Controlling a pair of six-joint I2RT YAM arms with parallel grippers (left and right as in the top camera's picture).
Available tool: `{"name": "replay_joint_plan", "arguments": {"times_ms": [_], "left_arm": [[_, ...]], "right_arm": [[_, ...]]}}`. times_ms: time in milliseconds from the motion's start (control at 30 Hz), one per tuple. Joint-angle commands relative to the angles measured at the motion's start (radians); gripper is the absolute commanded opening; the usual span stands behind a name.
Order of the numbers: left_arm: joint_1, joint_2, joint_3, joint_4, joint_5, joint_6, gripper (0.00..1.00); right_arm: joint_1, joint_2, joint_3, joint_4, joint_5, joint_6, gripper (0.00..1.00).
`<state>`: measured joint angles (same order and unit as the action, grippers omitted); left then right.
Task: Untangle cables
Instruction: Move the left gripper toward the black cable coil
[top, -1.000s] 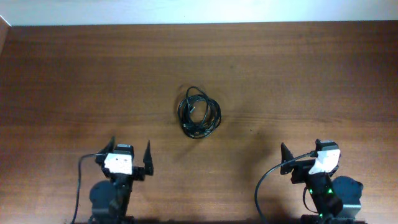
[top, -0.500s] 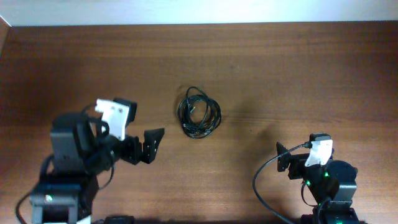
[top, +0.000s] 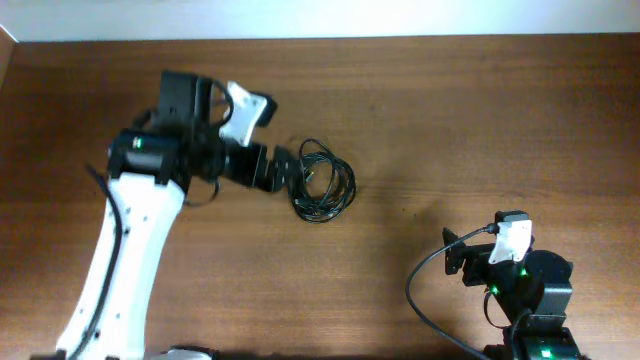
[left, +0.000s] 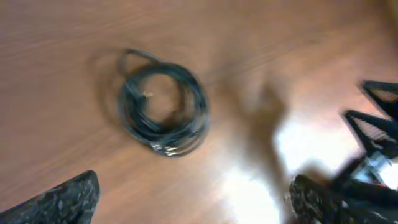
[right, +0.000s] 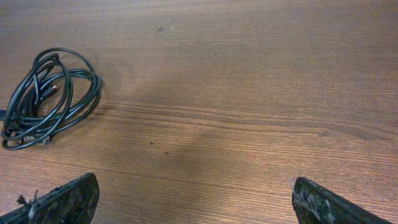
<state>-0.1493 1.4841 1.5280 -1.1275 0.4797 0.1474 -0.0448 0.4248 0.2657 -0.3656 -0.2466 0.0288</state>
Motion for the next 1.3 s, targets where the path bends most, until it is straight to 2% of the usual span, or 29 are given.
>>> {"name": "replay_joint_plan", "arguments": {"times_ms": [0,67,167,300,500,600,700,1267], "left_arm": [[-0.037,0.089,0.126,-0.026,-0.220,-0.024,0.99],[-0.061,0.108,0.131,0.005,-0.282,-0.040,0.99],[-0.096,0.125,0.131,0.020,-0.299,-0.046,0.99],[-0.111,0.125,0.131,0.037,-0.304,-0.046,0.99],[-0.111,0.125,0.131,0.039,-0.306,-0.045,0.99],[-0.111,0.126,0.131,0.039,-0.323,-0.044,0.99],[-0.111,0.143,0.130,0.050,-0.349,-0.044,0.99],[-0.171,0.536,0.122,0.142,-0.359,-0.045,0.99]], "right_arm": [[0.018,0.006,0.031,0.007,-0.049,-0.040,0.98],[0.035,0.011,0.031,0.024,-0.044,-0.053,0.98],[0.055,0.044,0.062,0.065,-0.003,-0.108,0.99],[0.059,0.188,0.286,-0.005,0.015,-0.106,0.98],[0.059,0.600,0.771,-0.308,0.046,-0.113,0.98],[0.059,0.805,0.987,-0.519,0.074,-0.183,0.98],[0.059,0.936,1.109,-0.606,0.094,-0.217,0.98],[0.079,0.927,1.128,-0.604,0.103,-0.239,0.99]]}}
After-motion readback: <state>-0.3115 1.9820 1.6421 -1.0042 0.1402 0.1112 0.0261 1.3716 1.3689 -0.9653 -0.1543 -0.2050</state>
